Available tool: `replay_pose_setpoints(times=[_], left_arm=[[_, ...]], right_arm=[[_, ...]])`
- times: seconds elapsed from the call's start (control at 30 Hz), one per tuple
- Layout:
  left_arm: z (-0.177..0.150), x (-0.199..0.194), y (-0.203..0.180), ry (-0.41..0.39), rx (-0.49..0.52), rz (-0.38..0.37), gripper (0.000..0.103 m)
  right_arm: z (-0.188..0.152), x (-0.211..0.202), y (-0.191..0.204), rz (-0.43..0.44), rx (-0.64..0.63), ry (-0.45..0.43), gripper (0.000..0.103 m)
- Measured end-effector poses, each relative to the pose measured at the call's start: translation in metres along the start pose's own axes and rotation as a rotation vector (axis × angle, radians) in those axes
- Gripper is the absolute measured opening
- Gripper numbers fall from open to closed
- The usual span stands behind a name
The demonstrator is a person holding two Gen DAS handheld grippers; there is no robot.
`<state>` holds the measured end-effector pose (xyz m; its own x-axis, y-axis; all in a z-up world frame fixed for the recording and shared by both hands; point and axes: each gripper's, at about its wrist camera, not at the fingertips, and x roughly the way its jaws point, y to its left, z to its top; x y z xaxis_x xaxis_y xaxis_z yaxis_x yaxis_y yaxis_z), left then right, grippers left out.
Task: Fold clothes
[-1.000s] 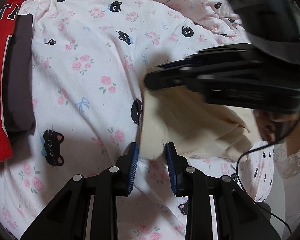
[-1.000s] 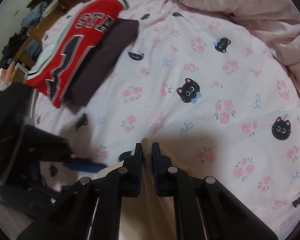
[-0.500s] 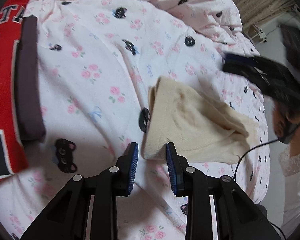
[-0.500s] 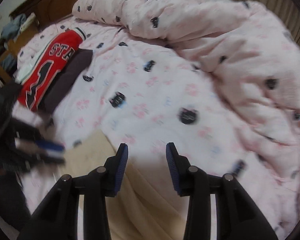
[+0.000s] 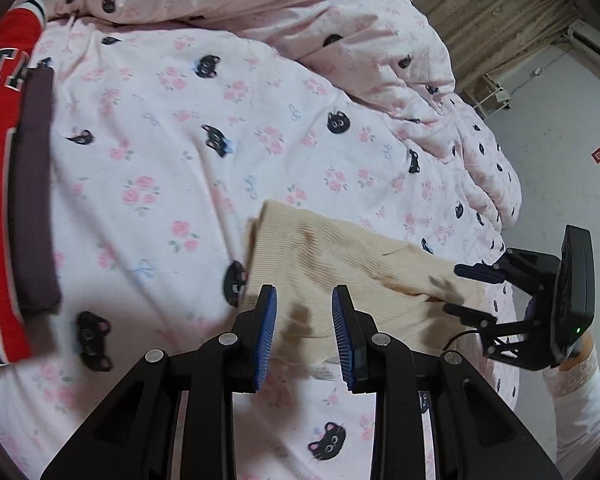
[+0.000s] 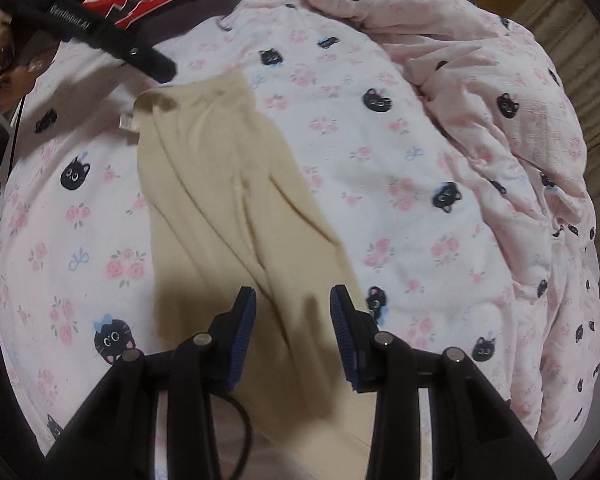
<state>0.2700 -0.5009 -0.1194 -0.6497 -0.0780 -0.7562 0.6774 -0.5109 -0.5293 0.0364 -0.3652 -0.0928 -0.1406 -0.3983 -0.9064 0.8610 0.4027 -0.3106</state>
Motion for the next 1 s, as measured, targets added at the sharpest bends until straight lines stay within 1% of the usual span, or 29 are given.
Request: replay_pose_setpoints(times=[0.1, 0.17, 0.27, 0.37, 0.5, 0.6, 0.73, 0.83, 0.93, 1.0], left_arm=[[0.002, 0.009, -0.005, 0.013, -0.002, 0.000, 0.025], [0.002, 0.012, -0.007, 0.018, 0.003, 0.002, 0.025], [0.003, 0.017, -0.009, 0.026, 0.011, 0.011, 0.025], [0.004, 0.023, -0.005, 0.046, 0.002, 0.023, 0.025], [0.005, 0.025, -0.003, 0.055, 0.000, 0.024, 0.025], [0.006, 0.026, -0.003, 0.061, -0.002, 0.024, 0.025], [0.007, 0.027, -0.001, 0.066, -0.008, 0.025, 0.025], [0.007, 0.027, -0.001, 0.069, -0.010, 0.025, 0.025], [0.007, 0.027, 0.000, 0.072, -0.013, 0.025, 0.025], [0.008, 0.027, 0.000, 0.073, -0.014, 0.025, 0.025]], right_arm=[[0.006, 0.006, 0.004, 0.013, -0.006, -0.004, 0.027], [0.012, 0.006, 0.001, 0.028, 0.004, -0.018, 0.027], [0.025, 0.006, -0.007, 0.075, 0.033, -0.037, 0.027], [0.037, 0.014, -0.007, 0.114, 0.034, -0.017, 0.027], [0.047, 0.027, -0.009, 0.157, 0.052, 0.015, 0.027], [0.054, 0.033, -0.018, 0.211, 0.099, 0.012, 0.027], [0.061, 0.045, -0.027, 0.279, 0.150, 0.034, 0.027], [0.065, 0.045, -0.034, 0.348, 0.196, 0.020, 0.027], [0.069, 0.047, -0.040, 0.390, 0.231, 0.013, 0.027], [0.071, 0.053, -0.041, 0.396, 0.237, 0.033, 0.026]])
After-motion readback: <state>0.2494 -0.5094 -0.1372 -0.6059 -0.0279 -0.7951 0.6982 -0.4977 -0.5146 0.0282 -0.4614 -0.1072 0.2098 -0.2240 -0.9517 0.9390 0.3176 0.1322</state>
